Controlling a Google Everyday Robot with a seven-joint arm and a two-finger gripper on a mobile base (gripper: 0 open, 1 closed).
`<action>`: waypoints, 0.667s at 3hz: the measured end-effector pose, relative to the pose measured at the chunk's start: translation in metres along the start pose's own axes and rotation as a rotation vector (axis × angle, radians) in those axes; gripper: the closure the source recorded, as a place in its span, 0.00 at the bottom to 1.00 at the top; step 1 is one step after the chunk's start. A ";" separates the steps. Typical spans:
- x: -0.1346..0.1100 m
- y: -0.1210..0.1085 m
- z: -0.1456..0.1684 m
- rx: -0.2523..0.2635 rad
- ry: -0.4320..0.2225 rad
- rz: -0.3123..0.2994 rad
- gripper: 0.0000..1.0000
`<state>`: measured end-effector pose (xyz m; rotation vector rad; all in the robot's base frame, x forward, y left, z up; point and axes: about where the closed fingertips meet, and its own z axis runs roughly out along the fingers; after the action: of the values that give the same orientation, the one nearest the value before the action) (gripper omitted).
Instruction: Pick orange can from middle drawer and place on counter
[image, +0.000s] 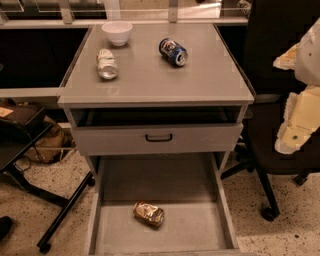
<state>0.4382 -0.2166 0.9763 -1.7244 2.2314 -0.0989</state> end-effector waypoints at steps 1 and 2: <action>0.000 0.000 0.000 0.000 0.000 0.000 0.00; -0.009 0.013 0.034 -0.032 -0.035 0.002 0.00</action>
Offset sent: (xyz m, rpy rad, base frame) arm -0.0032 0.0640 -0.1329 0.1580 0.1022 0.0518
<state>0.4373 -0.1998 0.9431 -1.7263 2.2216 -0.0324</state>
